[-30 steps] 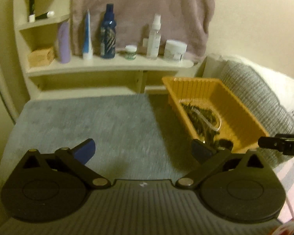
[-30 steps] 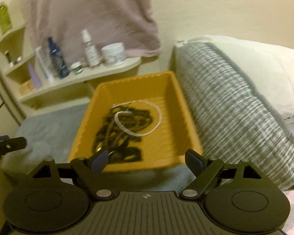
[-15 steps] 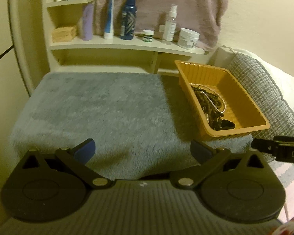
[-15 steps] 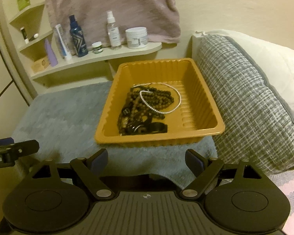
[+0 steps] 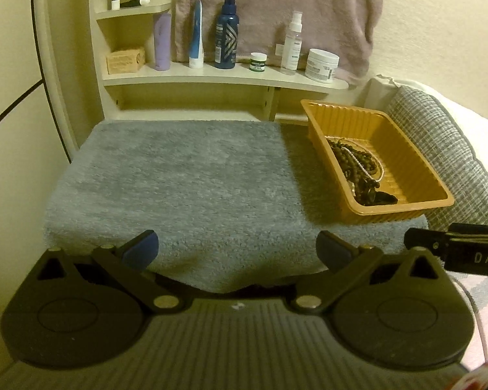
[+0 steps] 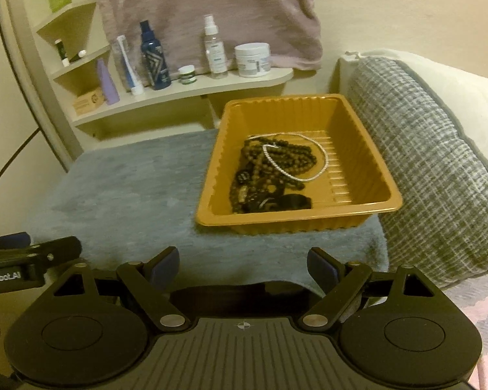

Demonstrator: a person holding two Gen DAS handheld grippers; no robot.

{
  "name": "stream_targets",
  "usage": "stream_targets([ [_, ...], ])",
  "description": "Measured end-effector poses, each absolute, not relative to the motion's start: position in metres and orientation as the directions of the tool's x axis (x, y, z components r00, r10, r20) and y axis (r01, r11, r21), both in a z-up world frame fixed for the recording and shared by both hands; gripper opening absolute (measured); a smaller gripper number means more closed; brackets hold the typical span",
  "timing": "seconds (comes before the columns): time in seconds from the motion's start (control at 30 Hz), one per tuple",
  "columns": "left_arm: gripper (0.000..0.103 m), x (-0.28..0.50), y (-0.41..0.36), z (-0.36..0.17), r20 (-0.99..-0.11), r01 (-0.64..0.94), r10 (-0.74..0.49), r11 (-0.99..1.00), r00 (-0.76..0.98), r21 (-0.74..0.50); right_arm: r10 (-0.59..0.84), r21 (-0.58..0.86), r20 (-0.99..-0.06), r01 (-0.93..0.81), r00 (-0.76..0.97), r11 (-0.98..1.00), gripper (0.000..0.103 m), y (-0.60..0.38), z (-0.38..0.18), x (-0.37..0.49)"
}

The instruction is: Organize jewelry

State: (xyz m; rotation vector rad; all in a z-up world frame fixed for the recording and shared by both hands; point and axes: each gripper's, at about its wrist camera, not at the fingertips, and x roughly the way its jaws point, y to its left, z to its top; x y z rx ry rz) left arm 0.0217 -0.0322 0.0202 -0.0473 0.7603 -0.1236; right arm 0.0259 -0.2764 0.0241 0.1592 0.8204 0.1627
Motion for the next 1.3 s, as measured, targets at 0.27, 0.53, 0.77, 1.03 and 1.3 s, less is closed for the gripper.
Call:
stream_targets([
  [0.27,0.102,0.0189,-0.0342,0.0203,-0.681,0.103,-0.127,0.992,0.721,-0.076,0.202,0.188,-0.71,-0.095,0.674,0.978,0.085,-0.271,0.0252,0.0246],
  [0.53,0.102,0.0176,-0.0328,0.0203,-0.678,0.104,-0.128,0.992,0.724,-0.076,0.203,0.19,-0.706,-0.095,0.679,0.977,0.085,-0.2695,0.0274,0.0251],
  [0.77,0.102,0.0182,-0.0324,0.0209,-0.676,0.108,-0.13,0.991,0.726,-0.076,0.202,0.188,-0.705,-0.095,0.68,0.977,0.085,-0.2682,0.0282,0.0248],
  [1.03,0.102,0.0178,-0.0329,0.021,-0.674,0.108,-0.13,0.991,0.727,-0.075,0.207,0.193,-0.705,-0.098,0.679,0.976,0.085,-0.2683,0.0287,0.0254],
  [1.3,0.102,0.0179,-0.0325,0.021,-0.675,0.108,-0.13,0.991,0.727,-0.075,0.207,0.195,-0.704,-0.095,0.679,0.976,0.085,-0.2682,0.0279,0.0247],
])
